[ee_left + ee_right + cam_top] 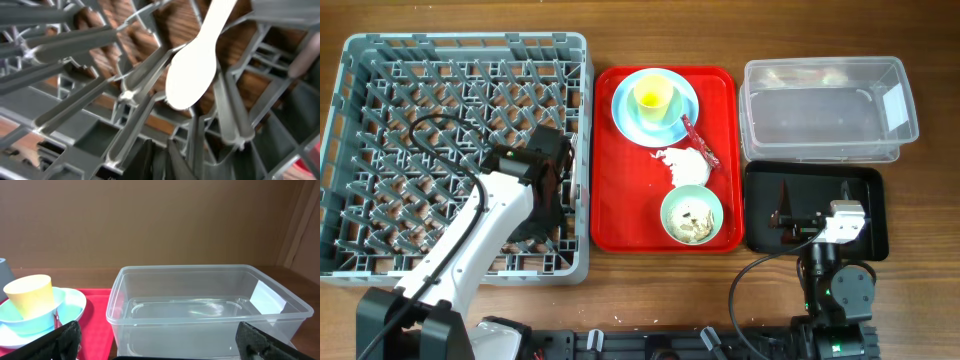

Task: Sort waste into correct bins and load items into the dishwasher rack
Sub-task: 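Withdraw the left gripper to hover over the rack's left side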

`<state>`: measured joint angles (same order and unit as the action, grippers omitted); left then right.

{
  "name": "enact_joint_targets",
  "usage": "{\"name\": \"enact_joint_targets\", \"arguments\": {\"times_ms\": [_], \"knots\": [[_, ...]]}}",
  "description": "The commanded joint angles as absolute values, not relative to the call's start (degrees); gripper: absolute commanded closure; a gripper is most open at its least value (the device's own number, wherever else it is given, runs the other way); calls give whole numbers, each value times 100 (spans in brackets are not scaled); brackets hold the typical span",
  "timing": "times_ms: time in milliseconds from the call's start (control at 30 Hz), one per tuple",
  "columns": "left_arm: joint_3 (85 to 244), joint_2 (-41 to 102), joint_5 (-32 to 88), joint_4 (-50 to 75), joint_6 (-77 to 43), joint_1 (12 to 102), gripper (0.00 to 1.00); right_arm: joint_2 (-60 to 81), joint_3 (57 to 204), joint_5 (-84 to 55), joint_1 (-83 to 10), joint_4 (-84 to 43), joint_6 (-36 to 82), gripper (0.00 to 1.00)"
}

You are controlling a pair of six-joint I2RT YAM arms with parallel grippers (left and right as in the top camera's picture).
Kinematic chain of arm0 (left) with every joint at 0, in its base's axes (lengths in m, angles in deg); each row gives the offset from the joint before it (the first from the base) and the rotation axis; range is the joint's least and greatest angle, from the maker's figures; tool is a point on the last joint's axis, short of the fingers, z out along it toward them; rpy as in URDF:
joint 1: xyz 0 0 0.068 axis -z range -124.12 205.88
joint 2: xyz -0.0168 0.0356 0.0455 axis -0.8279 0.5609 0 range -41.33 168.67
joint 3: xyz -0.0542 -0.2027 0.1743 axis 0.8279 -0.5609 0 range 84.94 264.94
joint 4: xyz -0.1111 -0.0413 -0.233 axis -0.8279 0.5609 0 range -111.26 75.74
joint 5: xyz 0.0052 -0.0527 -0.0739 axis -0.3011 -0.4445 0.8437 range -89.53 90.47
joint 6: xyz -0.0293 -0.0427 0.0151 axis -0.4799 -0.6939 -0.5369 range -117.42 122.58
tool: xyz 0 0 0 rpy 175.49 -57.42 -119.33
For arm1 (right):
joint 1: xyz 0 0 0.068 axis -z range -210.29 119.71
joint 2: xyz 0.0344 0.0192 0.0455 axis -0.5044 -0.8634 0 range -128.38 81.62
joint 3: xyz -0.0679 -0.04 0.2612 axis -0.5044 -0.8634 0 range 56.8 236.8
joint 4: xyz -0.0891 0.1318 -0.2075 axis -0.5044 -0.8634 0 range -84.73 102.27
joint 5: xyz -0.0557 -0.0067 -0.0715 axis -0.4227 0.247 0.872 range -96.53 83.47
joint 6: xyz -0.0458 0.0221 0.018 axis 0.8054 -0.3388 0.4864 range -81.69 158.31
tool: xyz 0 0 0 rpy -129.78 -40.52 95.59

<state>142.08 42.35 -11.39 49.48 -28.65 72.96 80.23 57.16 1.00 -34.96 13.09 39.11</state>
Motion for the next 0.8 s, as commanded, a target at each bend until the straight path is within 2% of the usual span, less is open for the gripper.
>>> {"name": "enact_joint_targets", "arguments": {"times_ms": [0,33,100,167,200,267,300,333,667,700,767], "knots": [[14982,4181,-1145,5109,-2924,7275,89,8043,5709,46,-3479,1331,3979,0],[15316,4181,-958,5157,-2924,7277,83,8043,5709,46,-3479,1331,3977,0],[15966,4181,162,5055,-2924,7371,76,8043,5709,46,-3479,1331,3979,0],[16086,4181,1200,4515,-2924,7626,69,8043,5709,46,-3479,1331,3979,0],[16066,4200,1329,4180,-2926,7887,68,8043,5709,46,-3476,1331,3979,0],[16046,4248,946,3824,-2924,8339,57,8043,5709,46,-3479,1331,3977,0],[16046,4270,387,3739,-2948,8549,45,8043,5709,46,-3479,1331,3979,0],[16046,4268,72,3719,-2945,8649,0,8043,5709,46,-3479,1331,3977,0],[16046,4268,48,3370,-3004,8676,0,8043,5709,46,-3479,1331,3979,0],[16046,4268,-297,3155,-2819,8673,0,8043,5709,46,-3479,1331,3977,0],[16051,4224,-1712,3483,-2618,8582,0,8043,5709,46,-3479,1331,3977,0]]}}
